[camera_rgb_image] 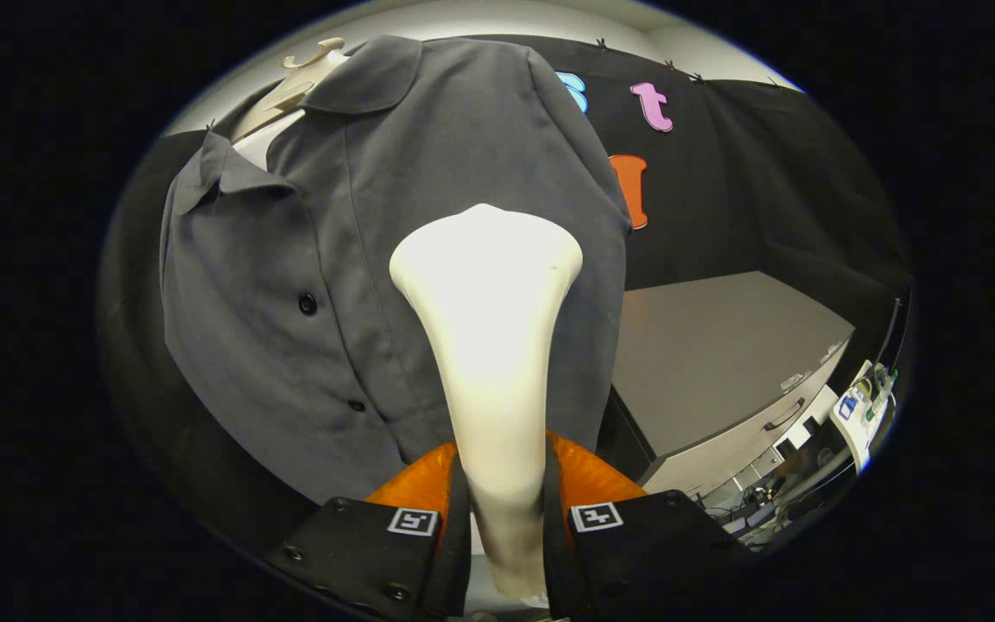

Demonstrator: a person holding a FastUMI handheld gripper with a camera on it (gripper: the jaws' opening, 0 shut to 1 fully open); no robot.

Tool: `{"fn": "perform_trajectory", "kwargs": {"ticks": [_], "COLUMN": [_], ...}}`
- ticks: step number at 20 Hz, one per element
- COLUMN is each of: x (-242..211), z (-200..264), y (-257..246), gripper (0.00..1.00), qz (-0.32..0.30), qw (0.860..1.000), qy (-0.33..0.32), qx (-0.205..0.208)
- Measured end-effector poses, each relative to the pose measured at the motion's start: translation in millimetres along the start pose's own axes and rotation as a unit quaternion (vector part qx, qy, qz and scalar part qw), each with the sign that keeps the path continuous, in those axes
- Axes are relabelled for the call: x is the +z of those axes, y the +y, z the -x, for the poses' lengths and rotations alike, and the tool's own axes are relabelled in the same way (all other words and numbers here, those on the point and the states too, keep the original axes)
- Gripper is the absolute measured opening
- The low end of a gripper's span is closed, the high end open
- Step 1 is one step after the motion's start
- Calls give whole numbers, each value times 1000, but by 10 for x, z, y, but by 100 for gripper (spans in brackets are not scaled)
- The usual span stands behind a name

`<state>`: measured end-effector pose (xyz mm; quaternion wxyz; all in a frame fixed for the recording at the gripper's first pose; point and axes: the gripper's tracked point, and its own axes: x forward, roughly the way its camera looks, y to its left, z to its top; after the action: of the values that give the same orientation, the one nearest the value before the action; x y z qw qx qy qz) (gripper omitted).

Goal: Iron the clothes twice with a garment steamer, once on the left side and once on the right side.

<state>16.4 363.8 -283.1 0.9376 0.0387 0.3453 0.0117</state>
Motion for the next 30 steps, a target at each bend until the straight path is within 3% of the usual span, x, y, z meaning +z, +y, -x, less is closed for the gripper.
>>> {"fn": "perform_trajectory", "kwargs": {"ticks": [14,30], "x": [-999,-2197], "z": [-261,-566], "y": [-135,-291], "gripper": [42,42], "qz": [2,11], "qw": [997,984], "qy": [81,179], "qx": [-1,-18]}}
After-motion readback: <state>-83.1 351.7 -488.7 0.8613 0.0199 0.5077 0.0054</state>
